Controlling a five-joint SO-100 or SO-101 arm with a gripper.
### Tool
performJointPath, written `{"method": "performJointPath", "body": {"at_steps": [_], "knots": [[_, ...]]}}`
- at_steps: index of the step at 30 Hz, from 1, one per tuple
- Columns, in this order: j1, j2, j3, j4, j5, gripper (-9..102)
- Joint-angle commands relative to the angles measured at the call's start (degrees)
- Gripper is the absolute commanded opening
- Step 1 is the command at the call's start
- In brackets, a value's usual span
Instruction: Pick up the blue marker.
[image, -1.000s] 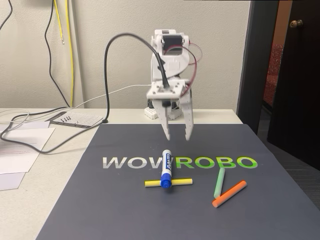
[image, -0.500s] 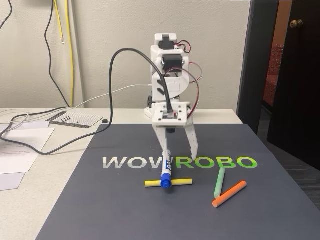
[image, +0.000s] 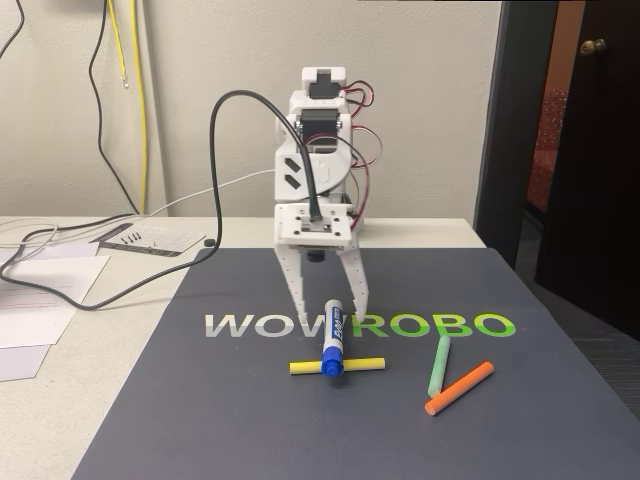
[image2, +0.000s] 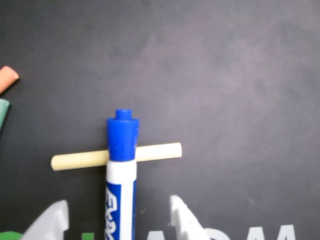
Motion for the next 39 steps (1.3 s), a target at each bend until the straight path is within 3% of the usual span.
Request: {"method": "performJointPath", "body": {"at_steps": [1, 11, 19, 26, 39], "knots": [[0.35, 0.62, -2.64, -0.97, -0.53, 29], [-0.18, -5.45, -2.55, -2.55, 3.25, 32], [-2.72, -5.71, -2.55, 1.23, 7.38, 31], [-5.54, -5.62, -2.55, 3.25, 10.99, 24], [-7.12, -7.56, -2.55, -1.05, 12.74, 10]]}}
